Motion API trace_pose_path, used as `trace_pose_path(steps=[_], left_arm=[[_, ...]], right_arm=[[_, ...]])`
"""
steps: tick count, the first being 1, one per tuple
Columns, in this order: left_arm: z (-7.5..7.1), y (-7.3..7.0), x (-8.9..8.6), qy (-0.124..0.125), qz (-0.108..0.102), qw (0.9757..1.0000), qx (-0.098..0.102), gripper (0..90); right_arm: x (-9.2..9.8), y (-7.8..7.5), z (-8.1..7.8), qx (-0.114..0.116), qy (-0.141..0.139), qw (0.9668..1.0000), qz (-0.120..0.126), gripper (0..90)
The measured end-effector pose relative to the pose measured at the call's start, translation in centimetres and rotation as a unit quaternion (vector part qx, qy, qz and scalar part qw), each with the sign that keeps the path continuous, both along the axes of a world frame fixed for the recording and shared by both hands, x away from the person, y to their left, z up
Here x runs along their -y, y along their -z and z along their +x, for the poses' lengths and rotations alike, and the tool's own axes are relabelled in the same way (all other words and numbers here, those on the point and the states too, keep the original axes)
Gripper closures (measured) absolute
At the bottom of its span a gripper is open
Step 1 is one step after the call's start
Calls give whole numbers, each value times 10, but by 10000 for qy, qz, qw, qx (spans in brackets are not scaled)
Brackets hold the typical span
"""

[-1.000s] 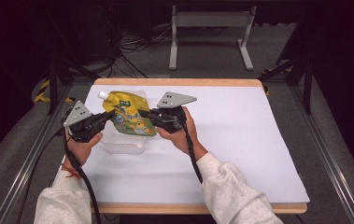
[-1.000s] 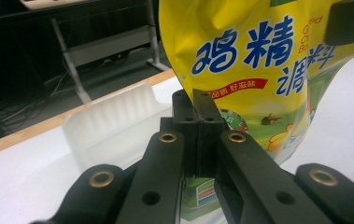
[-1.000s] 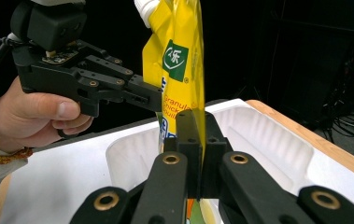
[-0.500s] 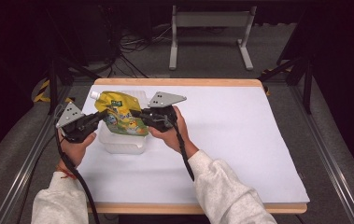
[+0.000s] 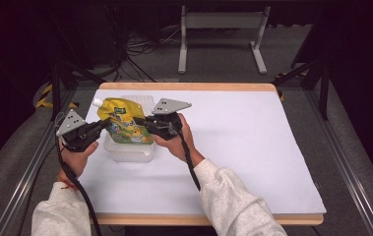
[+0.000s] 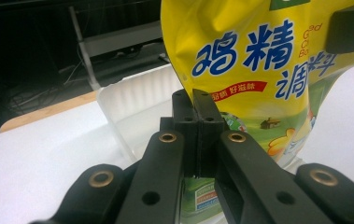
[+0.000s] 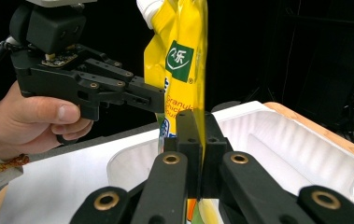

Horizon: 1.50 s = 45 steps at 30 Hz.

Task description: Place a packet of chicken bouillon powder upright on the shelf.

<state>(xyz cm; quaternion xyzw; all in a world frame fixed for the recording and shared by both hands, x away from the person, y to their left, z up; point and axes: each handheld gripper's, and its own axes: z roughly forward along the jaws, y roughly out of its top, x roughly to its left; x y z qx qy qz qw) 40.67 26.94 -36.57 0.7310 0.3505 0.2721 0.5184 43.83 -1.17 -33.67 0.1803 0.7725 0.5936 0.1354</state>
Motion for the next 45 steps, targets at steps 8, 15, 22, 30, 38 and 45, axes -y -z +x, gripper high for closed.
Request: trace_pose_path(steps=[8, 15, 22, 30, 38, 45], left_arm=[[2, 6, -1, 25, 63, 9999, -130, 900], [2, 13, 1, 48, 169, 9995, -252, 900], [2, 19, 2, 71, 177, 9992, -363, 900], [3, 23, 1, 68, 183, 9988, -441, 900], [3, 28, 0, 38, 225, 9984, -512, 900], [2, 31, -1, 26, 177, 9984, -532, 900]], right_arm=[[-2, 6, 3, -92, 61, 9998, -158, 900], [-1, 15, 7, -217, 97, 9995, -217, 900], [-2, 23, 7, -223, 138, 9987, -440, 900], [-4, 26, 5, -231, 98, 9987, -437, 900], [-8, 31, 3, -237, 64, 9987, -441, 900], [-10, 32, 2, -238, 87, 9985, -480, 900]])
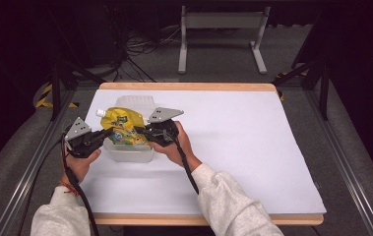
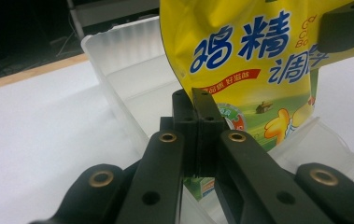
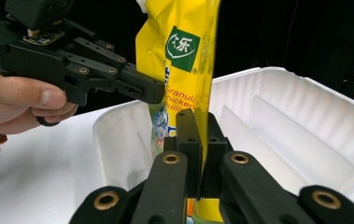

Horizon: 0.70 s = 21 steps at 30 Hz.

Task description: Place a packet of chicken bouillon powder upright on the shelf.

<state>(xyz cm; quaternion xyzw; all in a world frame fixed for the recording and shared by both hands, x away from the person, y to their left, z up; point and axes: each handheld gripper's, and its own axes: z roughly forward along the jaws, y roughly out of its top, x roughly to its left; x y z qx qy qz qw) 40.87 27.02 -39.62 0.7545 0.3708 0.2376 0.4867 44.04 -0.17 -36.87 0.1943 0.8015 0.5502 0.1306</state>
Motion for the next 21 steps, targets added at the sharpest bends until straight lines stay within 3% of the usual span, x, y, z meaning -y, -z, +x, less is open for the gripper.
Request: trace_pose_path(steps=[10, 21], left_arm=[[-1, 3, 0, -80, -47, 10000, -19, 882], [-6, 3, 1, -194, -47, 9998, 13, 811]], right_arm=[[0, 0, -2, 84, 64, 9999, -78, 897], [0, 3, -4, 149, 229, 9990, -367, 864]])
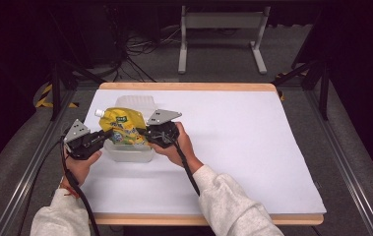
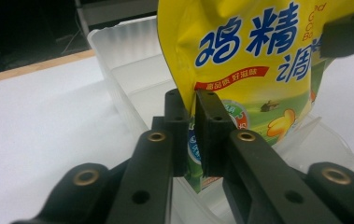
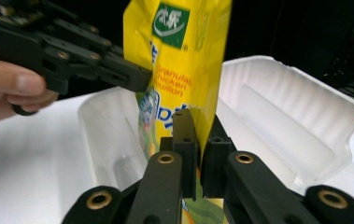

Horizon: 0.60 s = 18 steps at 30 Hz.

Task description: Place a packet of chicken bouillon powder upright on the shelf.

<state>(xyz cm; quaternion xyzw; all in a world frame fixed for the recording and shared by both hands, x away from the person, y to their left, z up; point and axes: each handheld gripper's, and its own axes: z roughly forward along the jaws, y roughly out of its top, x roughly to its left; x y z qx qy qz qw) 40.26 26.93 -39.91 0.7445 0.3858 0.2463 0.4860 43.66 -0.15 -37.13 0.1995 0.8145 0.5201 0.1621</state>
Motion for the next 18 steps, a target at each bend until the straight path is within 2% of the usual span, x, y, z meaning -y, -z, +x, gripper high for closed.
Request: trace_pose_path(steps=[1, 2, 11, 14, 15, 18], left_arm=[[0, 0, 0, 0, 0, 10000, 0, 799], [-2, 0, 2, -44, 91, 9999, 36, 778], [-11, 0, 8, -145, 131, 9998, 46, 639], [-17, 0, 10, -205, 167, 9996, 66, 613], [-20, 0, 11, -229, 239, 9994, 96, 607], [-22, 0, 10, -224, 193, 9995, 74, 615]], right_arm=[[0, 0, 0, 0, 0, 10000, 0, 864], [0, 2, 0, 1, 1, 10000, -2, 853], [6, -3, -3, 32, 51, 10000, 27, 811], [8, -3, -4, 25, 46, 10000, 0, 806], [11, -4, -5, 22, 43, 10000, 2, 803], [13, -6, -6, 42, 50, 10000, 4, 802]])
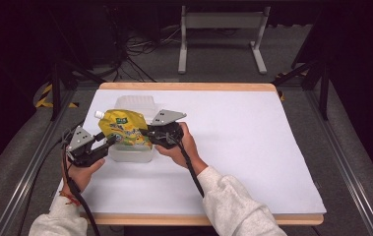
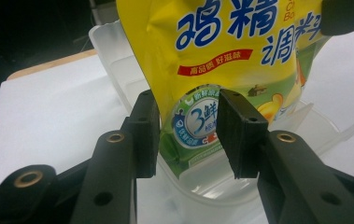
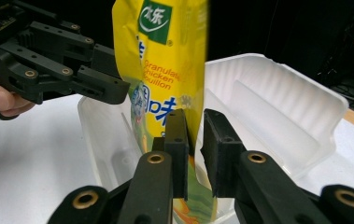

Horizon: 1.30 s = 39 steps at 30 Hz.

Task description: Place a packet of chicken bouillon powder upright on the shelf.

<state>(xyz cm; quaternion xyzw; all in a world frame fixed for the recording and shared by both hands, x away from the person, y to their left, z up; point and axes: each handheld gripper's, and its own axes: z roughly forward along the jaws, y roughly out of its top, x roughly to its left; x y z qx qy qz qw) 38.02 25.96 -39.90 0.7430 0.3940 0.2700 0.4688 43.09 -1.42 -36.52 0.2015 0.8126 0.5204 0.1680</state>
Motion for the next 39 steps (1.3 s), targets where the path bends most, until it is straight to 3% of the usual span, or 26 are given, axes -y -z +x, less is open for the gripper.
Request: trace_pose_path(steps=[6, 14, 28, 39], left_arm=[[-8, -2, -7, -74, -94, 9999, 50, 604], [-19, -3, -6, -34, 18, 10000, 56, 639], [-28, -6, 22, 431, 220, 9988, 112, 652], [-33, -7, 43, 725, 322, 9968, 89, 580]], right_arm=[[4, -5, -2, 106, -3, 9999, -124, 839], [9, -6, -4, 157, 61, 9998, -115, 835], [40, -10, -6, 151, 243, 9996, -73, 830], [75, -20, -13, 389, 509, 9964, -556, 758]])
